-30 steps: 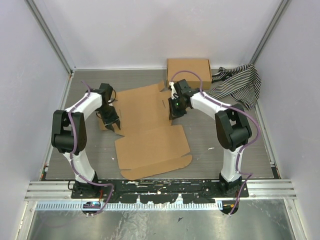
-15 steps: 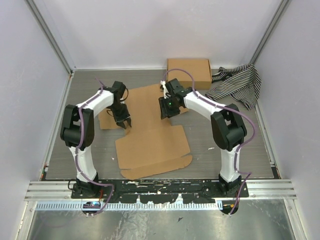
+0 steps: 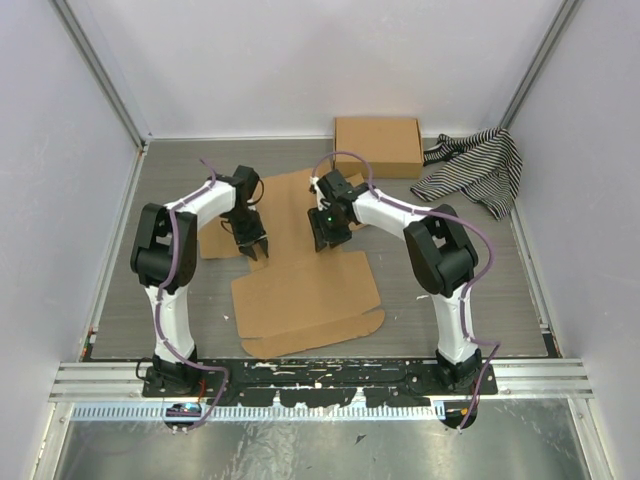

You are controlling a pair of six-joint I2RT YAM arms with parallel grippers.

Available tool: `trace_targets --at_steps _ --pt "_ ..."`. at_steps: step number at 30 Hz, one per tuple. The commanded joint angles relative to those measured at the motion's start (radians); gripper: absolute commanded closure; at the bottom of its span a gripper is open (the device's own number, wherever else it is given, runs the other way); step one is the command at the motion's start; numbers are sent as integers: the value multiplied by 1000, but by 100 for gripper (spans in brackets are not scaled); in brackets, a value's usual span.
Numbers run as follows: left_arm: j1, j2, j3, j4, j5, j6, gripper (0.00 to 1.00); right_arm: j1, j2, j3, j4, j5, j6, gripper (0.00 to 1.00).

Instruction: Fold the paper box

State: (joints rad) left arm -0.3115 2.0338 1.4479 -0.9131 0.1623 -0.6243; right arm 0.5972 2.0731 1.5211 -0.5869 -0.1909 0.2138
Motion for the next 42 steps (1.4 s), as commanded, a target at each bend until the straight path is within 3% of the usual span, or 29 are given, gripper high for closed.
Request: trace_targets --at_steps 1,7,14,26,31,42 --pt "-8 56 -17 25 -11 1 62 21 22 22 3 19 15 49" --pt "3 2 94 -86 -69 41 59 11 -55 83 -47 101 4 44" --pt "53 10 389 -243 -108 82 51 -23 -154 178 -88 159 -5 38" --pt "264 301 877 -334 -80 78 51 -118 -242 125 -85 167 22 35" --pt "297 438 1064 -352 -70 68 52 -151 -271 116 -85 168 29 35" --pt "302 514 1065 -222 -12 26 51 -215 -306 86 -89 149 39 35"
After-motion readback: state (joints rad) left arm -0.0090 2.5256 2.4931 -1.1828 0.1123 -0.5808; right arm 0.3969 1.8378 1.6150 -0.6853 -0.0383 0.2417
